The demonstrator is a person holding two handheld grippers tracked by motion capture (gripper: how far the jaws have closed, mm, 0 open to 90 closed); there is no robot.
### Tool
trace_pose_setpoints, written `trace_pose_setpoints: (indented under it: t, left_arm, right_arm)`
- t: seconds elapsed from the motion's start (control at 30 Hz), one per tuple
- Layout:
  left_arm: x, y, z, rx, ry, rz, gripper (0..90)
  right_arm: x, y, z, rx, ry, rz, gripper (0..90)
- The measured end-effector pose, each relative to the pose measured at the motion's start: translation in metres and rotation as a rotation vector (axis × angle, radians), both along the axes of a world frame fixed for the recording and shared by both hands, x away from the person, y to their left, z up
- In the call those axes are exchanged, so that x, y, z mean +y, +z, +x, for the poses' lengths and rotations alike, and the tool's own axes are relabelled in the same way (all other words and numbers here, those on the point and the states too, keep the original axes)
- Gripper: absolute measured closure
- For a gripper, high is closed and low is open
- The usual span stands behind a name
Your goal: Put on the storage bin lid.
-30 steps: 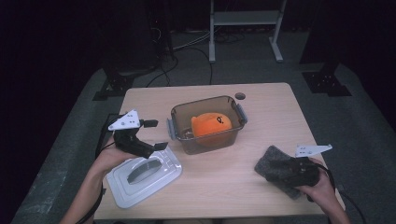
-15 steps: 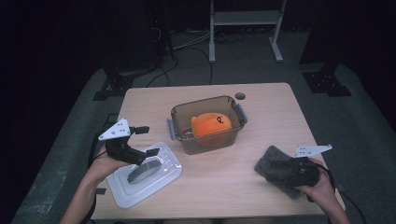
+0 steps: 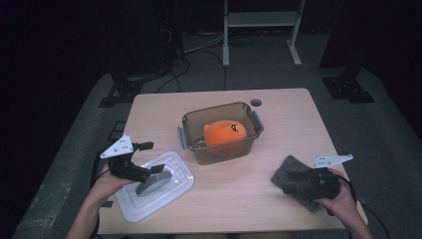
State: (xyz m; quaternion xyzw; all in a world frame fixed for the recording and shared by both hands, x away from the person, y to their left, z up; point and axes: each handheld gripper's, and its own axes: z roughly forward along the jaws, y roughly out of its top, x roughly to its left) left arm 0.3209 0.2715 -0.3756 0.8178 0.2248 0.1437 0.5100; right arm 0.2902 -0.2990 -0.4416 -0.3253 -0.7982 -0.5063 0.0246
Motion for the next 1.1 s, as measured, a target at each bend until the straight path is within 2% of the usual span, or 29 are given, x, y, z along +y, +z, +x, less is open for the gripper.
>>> trace_pose_setpoints:
  t: [0.23, 0.6, 0.7, 0.83, 1.1]
  left_arm:
    - [0.009, -0.014, -0.005, 0.009, 0.015, -0.010, 10.3]
    - [0.017, -0.034, -0.010, 0.008, 0.032, 0.005, 10.3]
    - [0.019, -0.038, -0.012, 0.008, 0.035, 0.006, 10.3]
    - [0.020, -0.041, -0.012, 0.027, 0.032, 0.015, 10.4]
    - [0.024, -0.046, -0.014, 0.028, 0.040, 0.028, 10.4]
  right_arm:
    - [0.000, 0.000, 0.000, -0.004, 0.001, 0.002, 28.9]
    - [0.001, 0.000, 0.000, -0.001, 0.002, 0.000, 28.8]
    - [0.001, 0.000, 0.000, -0.005, 0.004, 0.001, 28.9]
    - [0.001, 0.000, 0.000, -0.002, 0.002, 0.001, 28.9]
    - [0.001, 0.000, 0.000, -0.003, 0.003, 0.001, 28.9]
